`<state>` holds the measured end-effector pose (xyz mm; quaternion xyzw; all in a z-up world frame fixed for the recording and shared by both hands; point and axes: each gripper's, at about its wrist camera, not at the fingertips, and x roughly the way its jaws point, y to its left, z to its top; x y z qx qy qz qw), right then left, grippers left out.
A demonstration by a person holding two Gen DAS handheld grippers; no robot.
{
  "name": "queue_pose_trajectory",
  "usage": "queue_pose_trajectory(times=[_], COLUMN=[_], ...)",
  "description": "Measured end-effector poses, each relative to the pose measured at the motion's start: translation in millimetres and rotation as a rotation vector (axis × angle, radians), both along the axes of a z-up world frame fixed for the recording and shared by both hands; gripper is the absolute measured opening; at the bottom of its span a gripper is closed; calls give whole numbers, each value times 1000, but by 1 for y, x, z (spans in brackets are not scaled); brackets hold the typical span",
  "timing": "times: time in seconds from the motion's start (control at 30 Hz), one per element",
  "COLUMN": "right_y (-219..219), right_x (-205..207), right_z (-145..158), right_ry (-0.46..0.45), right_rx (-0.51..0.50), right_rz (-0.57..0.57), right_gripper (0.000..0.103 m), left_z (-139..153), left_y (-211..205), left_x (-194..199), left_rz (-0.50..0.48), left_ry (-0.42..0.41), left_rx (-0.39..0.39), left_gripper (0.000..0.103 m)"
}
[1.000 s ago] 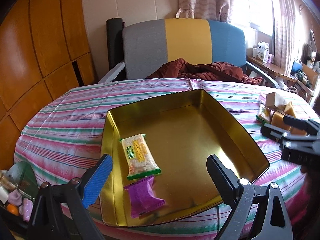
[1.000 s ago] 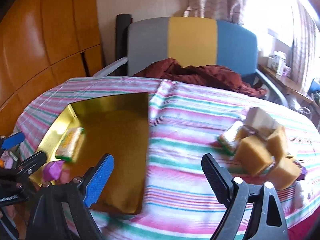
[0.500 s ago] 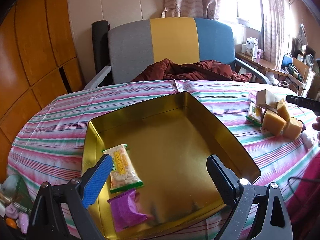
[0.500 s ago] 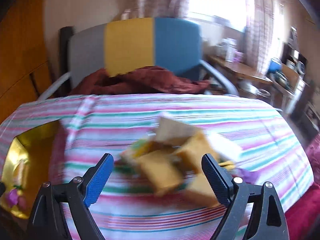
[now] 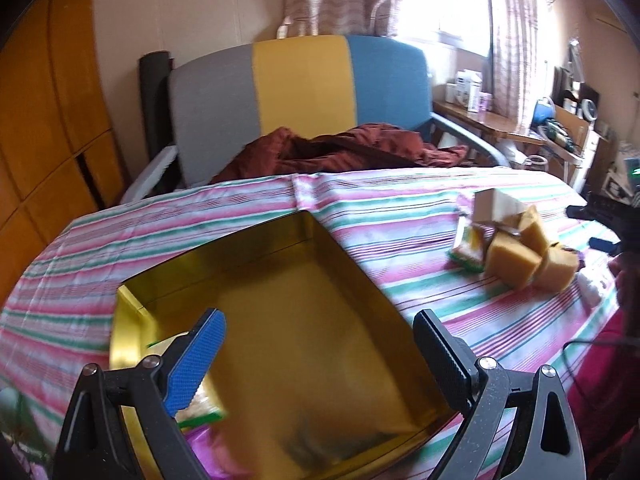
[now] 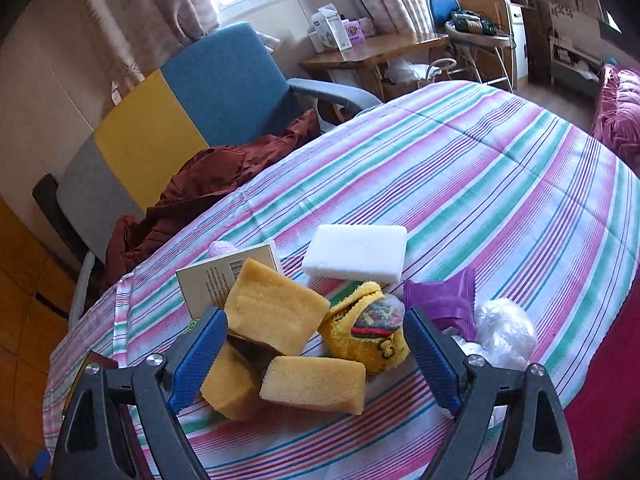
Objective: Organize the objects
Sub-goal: 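Move both tools back over the pile of sponges and boxes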
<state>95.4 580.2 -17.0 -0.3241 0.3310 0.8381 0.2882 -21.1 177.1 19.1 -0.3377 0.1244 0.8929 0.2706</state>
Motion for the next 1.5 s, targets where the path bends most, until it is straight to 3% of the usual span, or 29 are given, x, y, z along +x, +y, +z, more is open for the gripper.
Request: queue_pose_trajectory(times=[0.53, 0.87, 1.5], right_y=[-3, -3, 1], right_x=[-6, -7, -5], right_z=[-5, -6, -14], right_ry=[24, 37, 56], right_rx=[-53, -79, -164], right_rz=[75, 101, 135], right_gripper=[91, 91, 91], left_z=[-4, -10, -18], left_y=[111, 158, 280], left_x=[-10, -38, -78], left_rz=[-186, -219, -431], left_ry=[-53, -165, -213], left_rx=[-42, -1, 18], left_gripper=[95, 95, 99])
